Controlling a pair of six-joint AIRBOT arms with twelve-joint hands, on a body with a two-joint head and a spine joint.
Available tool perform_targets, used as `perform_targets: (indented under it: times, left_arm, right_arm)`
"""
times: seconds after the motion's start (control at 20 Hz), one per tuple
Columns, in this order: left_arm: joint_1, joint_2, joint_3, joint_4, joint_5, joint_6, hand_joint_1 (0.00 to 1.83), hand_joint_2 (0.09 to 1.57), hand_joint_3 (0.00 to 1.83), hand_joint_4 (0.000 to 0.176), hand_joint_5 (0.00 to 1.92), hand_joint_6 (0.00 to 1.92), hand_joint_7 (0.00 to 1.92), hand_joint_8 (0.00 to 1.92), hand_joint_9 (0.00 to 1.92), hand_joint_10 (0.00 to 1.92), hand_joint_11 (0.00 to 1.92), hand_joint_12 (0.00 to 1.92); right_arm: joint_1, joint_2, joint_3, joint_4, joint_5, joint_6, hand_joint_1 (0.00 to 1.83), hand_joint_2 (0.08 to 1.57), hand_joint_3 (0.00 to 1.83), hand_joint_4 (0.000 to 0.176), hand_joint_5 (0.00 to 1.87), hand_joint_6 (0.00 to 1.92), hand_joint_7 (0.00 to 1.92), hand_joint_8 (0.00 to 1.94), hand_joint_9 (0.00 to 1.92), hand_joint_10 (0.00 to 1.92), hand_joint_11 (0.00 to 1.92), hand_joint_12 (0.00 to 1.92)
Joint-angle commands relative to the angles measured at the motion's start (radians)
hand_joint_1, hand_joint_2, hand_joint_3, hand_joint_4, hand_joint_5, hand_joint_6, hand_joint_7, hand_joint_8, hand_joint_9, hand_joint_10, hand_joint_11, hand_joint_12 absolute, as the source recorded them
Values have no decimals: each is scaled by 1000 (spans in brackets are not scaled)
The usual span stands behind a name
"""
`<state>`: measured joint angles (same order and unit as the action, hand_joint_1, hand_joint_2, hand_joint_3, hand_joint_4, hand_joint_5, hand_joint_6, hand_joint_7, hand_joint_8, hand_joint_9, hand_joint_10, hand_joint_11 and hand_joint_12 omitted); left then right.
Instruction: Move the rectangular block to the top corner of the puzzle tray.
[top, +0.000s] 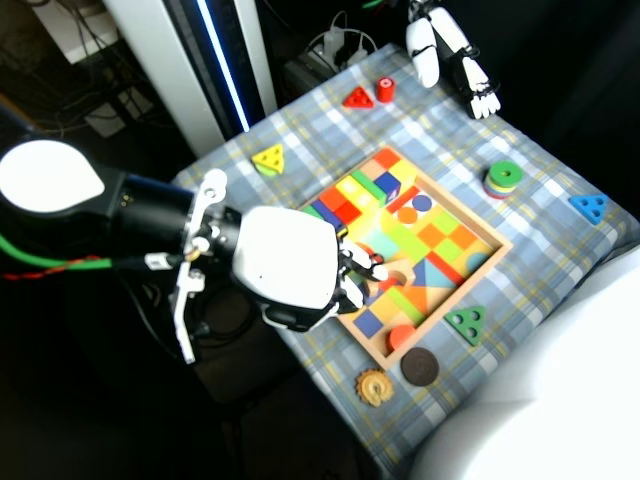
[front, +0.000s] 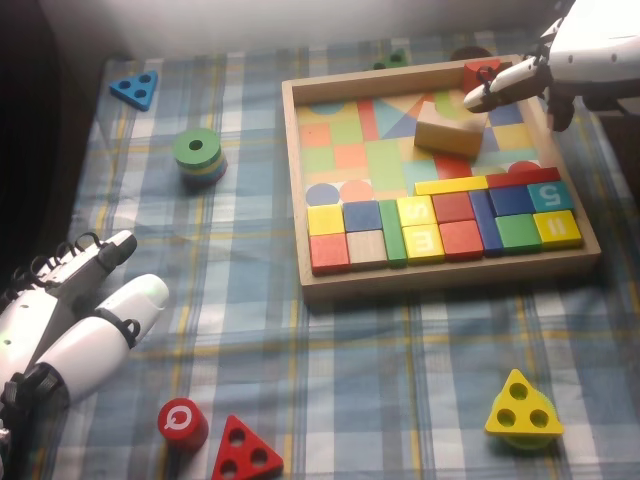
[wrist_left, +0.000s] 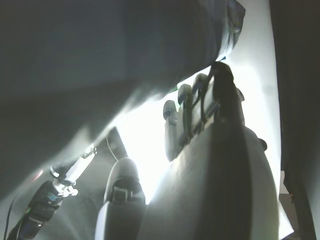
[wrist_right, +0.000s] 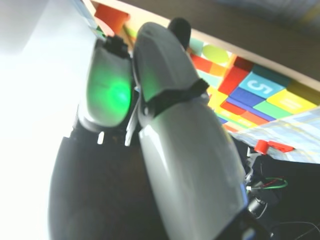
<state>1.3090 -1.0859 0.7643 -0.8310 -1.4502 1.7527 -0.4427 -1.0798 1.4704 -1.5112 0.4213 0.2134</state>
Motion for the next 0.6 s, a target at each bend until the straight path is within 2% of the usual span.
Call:
perform_targets:
  times: [0.0,0.05,0.15,0.25,0.3,0.35,0.4,0.45,0.5,0.55]
  left_arm:
    - [-6,8,2,43,-106,-6,0,1264,1,46,315,6,221,2,78,3,0,0]
    - [-6,8,2,43,-106,-6,0,1257,0,64,306,2,220,1,80,4,0,0]
    - [-6,8,2,43,-106,-6,0,1252,0,65,312,4,226,4,88,7,0,0]
    - [-7,8,2,43,-106,-6,0,1245,0,79,297,2,228,3,81,3,0,0]
    - [-7,8,2,43,-106,-6,0,1245,0,79,297,2,228,3,81,3,0,0]
    - [-7,8,2,43,-106,-6,0,1245,0,69,306,5,226,2,82,3,0,0]
    - [-7,8,2,43,-105,-6,0,1245,0,69,306,5,226,2,82,3,0,0]
    - [-7,8,2,43,-105,-6,0,1248,0,62,312,6,233,4,82,3,0,0]
    - [-7,8,2,43,-105,-6,0,1252,0,60,300,1,227,1,71,0,0,0]
    - [-7,8,2,43,-105,-6,0,1249,0,58,302,2,228,2,73,2,0,0]
  right_arm:
    - [15,1,-3,23,5,-5,1770,1131,0,0,359,0,1218,1941,1441,1921,1504,1921]
    - [15,1,-2,17,5,-5,1772,1132,0,9,362,1,1203,1941,1436,1921,1498,1921]
    - [15,0,0,4,5,-5,1763,1131,0,8,357,2,1180,1941,1417,1921,1493,1921]
    - [14,-3,-2,-6,5,-1,1720,1127,0,51,415,13,1168,1941,1377,1921,1466,1921]
    - [13,-4,-1,-12,4,3,1720,1127,0,51,415,13,1168,1941,1377,1921,1466,1921]
    - [11,-4,1,-18,4,7,1709,1124,0,25,417,6,1223,1941,1429,1921,1506,1921]
    - [9,-4,3,-23,4,11,1709,1124,0,25,417,6,1223,1941,1429,1921,1506,1921]
    - [7,-4,5,-30,4,18,1668,1141,4,62,415,2,1208,1941,1411,1921,1482,1921]
    - [6,-5,6,-37,4,23,1677,1141,4,62,419,2,1192,1941,1401,1921,1473,1921]
    - [6,-6,6,-42,4,25,1665,1146,7,73,426,3,1164,1941,1381,1921,1451,1921]
